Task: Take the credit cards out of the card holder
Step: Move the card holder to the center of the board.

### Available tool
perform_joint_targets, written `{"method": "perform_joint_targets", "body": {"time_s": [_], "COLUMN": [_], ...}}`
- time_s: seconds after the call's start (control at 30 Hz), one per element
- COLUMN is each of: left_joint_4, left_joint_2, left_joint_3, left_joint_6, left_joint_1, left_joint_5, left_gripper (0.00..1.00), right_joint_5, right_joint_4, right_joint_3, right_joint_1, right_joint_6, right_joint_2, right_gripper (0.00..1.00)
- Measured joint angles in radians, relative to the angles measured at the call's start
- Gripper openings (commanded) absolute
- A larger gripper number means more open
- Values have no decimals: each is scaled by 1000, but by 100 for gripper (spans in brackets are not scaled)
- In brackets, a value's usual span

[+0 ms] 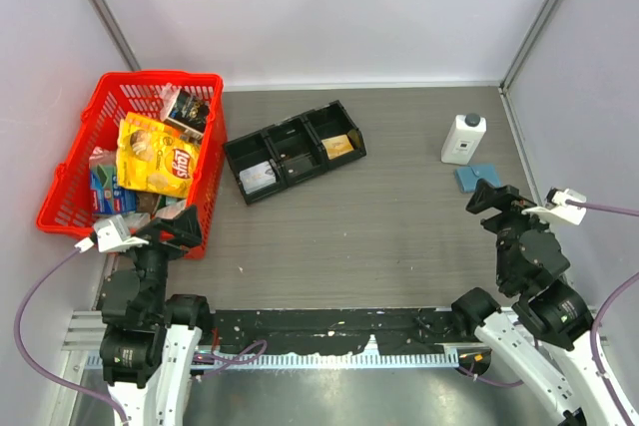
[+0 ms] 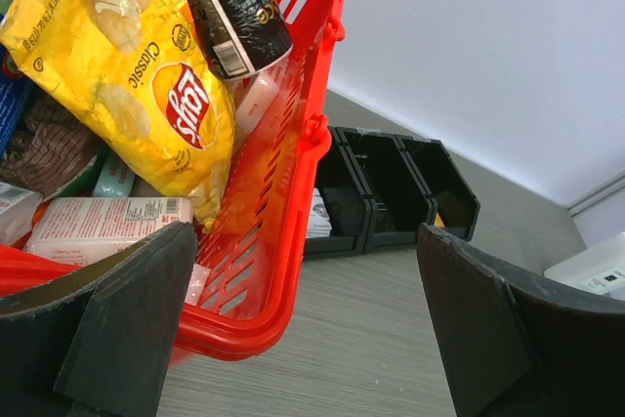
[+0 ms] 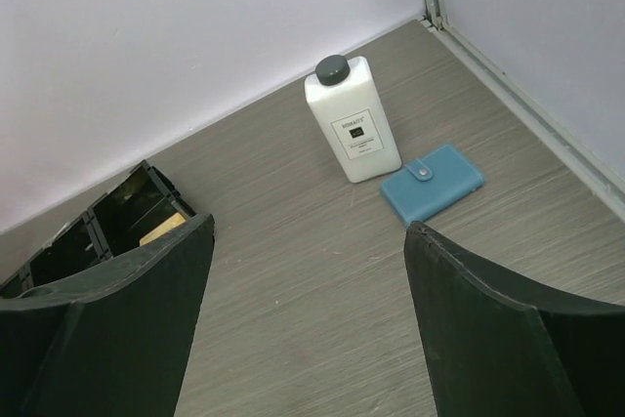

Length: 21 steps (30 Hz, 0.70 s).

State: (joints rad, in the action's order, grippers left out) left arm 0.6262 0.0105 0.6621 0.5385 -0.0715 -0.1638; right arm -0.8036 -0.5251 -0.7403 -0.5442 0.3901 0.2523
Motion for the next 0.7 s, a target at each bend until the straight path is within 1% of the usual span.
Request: {"method": "perform_joint_targets", "body": {"time_s": [0.23,0.3,0.5,0.63,0.7], "left_joint_4": [-11,-20,-69,-97,-103], "left_joint_2": [0,0,0,0,0], "left_joint_3": [-6,-11,-35,-48,-51], "left_joint_6": [-21,-23,-21,-17,-15], "left_joint_1": [-8,-17,-62,-66,-66], "left_joint_5": [17,31,74,98,109], "left_gripper": [100,100,100,100,100], "right_joint_5": [40,64,143,163,181], "right_joint_4": [-7,-7,-22,-39,-21], "right_joint_3": [1,4,6,11,30], "right_joint_1": [0,0,0,0,0], "right_joint_6": [92,119,213,312,325], "right_joint_2": [64,95,261,399,453], "right_gripper": [83,100,100,100,100]}}
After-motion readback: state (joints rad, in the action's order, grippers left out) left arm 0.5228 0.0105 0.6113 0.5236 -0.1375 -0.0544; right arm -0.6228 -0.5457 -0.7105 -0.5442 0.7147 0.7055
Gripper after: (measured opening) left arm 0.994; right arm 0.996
